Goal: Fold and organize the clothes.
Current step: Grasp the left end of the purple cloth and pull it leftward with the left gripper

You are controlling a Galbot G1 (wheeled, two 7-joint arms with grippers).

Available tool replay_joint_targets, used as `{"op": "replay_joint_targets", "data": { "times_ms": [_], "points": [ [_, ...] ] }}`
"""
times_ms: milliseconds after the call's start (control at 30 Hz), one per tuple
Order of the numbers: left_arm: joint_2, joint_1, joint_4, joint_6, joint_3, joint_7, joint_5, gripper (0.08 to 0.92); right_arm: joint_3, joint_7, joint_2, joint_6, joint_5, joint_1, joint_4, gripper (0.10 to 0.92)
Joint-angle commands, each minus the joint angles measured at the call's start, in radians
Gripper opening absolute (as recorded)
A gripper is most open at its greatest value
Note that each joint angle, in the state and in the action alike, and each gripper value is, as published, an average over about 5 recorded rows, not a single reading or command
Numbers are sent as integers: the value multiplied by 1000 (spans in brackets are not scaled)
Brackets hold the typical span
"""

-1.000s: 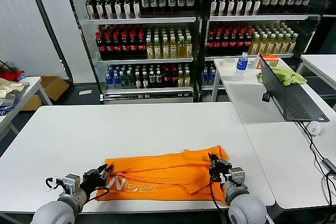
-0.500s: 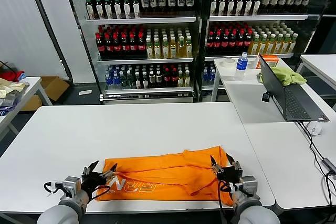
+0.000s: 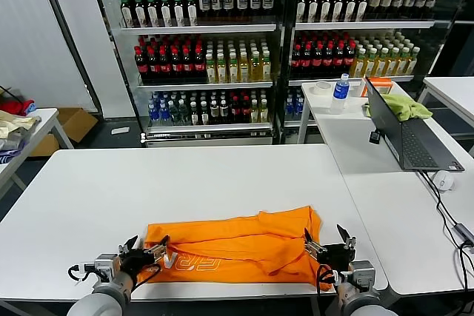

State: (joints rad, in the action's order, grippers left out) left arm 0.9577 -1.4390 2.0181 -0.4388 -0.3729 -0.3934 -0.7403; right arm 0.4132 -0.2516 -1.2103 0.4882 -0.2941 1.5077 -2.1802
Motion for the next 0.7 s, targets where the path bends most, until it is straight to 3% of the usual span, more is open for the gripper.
{"op": "replay_joint_targets", "data": {
  "times_ms": [33,700],
  "points": [
    [19,-8,-10,-12,13,-33,-28,764,5,-1,-6,-2,24,21,-9,823],
    [21,-26,13,-24,11,33,98,187,-31,-10,-12,6,46,-2,-1,823]
  ]
}}
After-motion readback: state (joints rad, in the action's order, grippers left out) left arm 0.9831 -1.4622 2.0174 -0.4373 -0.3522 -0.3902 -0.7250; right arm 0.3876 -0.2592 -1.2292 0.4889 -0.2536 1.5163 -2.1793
